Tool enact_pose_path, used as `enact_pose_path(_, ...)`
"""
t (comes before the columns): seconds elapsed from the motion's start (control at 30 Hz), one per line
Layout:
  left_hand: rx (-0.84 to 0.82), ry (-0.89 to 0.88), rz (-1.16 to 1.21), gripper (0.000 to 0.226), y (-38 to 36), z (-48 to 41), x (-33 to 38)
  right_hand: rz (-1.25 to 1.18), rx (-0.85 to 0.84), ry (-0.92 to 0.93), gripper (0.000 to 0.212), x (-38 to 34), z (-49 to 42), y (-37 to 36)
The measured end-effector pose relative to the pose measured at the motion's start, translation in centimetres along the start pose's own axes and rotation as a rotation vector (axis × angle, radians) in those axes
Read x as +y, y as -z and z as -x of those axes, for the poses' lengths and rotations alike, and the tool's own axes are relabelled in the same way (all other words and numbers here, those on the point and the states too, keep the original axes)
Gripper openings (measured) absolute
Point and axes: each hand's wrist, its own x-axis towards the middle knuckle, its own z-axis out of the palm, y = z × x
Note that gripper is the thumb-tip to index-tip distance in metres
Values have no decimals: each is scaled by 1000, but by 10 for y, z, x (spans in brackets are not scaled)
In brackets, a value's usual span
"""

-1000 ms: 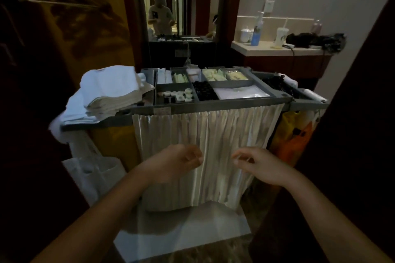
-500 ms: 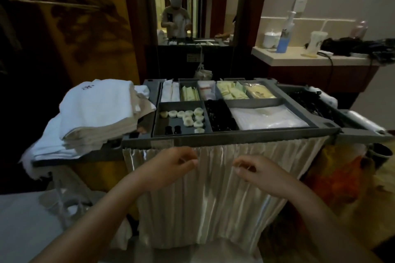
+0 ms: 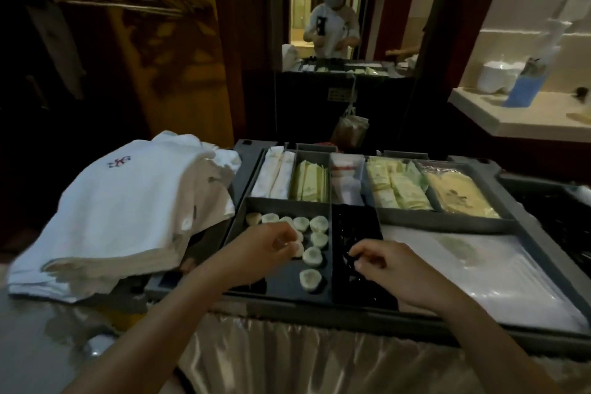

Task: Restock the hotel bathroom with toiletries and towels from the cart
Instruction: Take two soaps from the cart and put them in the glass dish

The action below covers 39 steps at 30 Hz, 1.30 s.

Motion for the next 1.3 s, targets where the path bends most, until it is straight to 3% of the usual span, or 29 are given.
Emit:
enact_pose_path(0.2,26,99,-87,23,18,-37,-44,86,-30,58,17,14,-69,0)
enact_pose_path(0.37,-53,106,-133,28,19,-68,-80,214,-76,56,27,16,-111,-17)
enact_pose_path(0.5,-146,65,-111,37,1,-90,-96,559,-99,103,34,11,-136,-37)
enact_pose_path(0.6,-205,6,-158,47,-15,-101,-106,756,-159,112,29,8,-148,-50)
enact_pose_path(0.7,-211,-143,-266,57,-29,-109,-116,787,-234,44,19,7,-154,-58)
enact_pose_path(0.83,-195,-243,-341,59,-42,-115,-124,868,-272,5,43,13,-157,-69)
enact_pose_path(0.97,-210,-261,-349,59,-51,-114,-135,910,-250,-2,55,21,-157,-82)
enact_pose_path(1.3,-218,-240,-389,65,-58,-113,-138,922,-178,10,51,25,-157,-88)
